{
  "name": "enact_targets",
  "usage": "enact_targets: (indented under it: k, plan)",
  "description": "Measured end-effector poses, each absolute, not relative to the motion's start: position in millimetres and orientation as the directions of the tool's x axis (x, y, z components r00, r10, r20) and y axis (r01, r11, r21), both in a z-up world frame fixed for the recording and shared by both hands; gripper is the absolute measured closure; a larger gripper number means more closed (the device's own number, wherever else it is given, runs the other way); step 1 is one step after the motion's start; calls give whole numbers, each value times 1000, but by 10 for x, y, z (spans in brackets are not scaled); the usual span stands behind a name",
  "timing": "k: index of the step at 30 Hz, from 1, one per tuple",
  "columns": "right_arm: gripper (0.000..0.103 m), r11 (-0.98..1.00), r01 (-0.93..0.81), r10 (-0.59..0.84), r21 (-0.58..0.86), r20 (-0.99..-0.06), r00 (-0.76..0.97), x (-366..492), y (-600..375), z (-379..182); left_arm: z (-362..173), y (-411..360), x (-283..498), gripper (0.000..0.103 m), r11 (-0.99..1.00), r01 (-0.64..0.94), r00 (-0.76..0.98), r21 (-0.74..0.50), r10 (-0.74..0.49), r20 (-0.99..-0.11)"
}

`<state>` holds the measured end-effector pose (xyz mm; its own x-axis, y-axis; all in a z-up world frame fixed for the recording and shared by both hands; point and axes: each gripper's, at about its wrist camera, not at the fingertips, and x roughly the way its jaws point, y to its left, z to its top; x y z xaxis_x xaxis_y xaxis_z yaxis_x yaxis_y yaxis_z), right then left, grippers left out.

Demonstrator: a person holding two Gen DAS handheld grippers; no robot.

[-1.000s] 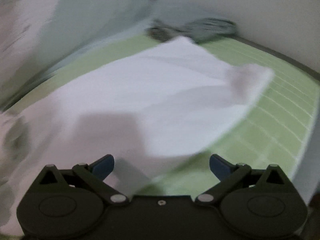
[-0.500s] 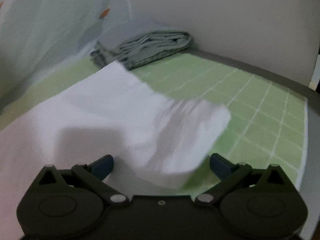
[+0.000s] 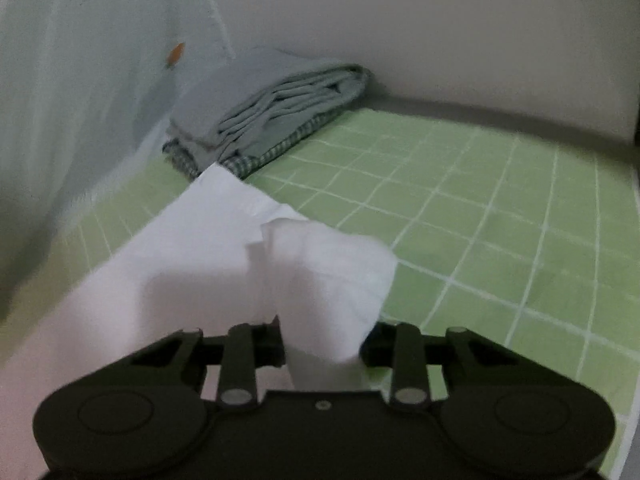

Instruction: Fold clothes

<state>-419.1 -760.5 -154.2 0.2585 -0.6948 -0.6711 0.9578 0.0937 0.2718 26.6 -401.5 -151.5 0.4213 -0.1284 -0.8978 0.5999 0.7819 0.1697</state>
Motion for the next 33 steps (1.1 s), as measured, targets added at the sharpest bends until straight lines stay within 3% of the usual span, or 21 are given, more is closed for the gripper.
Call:
enact_targets:
  k: [6, 10, 12, 15, 19, 22, 27, 33]
  plan:
    - [74, 388, 901, -705, 197, -566, 427, -3658, -7212, -997, -1536, -3973, 314, 0, 780, 607, 417, 150, -151, -896]
    - [74, 615, 773, -605, 155, -535, 589, -3137, -6713, -839, -1546, -3946, 303, 0, 778, 611, 428, 148, -167, -888]
    - [73, 677, 721, -532, 147, -579, 618, -2926, -6507, -981, -1546, -3938, 310, 0, 774, 617, 425, 143, -174, -888]
    - [71, 701, 706, -437, 96, -725, 532, -2673, -6280, -1410, -1536, -3939, 319, 0, 764, 632, 408, 132, -183, -894]
    - [55, 727, 687, -459, 5, -740, 492, -2617, -6046, -1411, -1371, -3842, 317, 0, 725, 676, 438, 135, -248, -864]
    - [34, 726, 688, -477, -4, -724, 498, -2626, -6033, -1291, -1267, -3794, 290, 0, 696, 685, 509, 214, -248, -824]
    - [27, 763, 647, -484, -11, -673, 559, -2578, -5980, -1132, -1342, -3683, 427, 0, 733, 658, 461, 172, -212, -862]
    - [23, 770, 638, -442, -5, -725, 528, -2315, -6116, -1271, -1504, -3538, 497, 0, 764, 634, 397, 120, -189, -898]
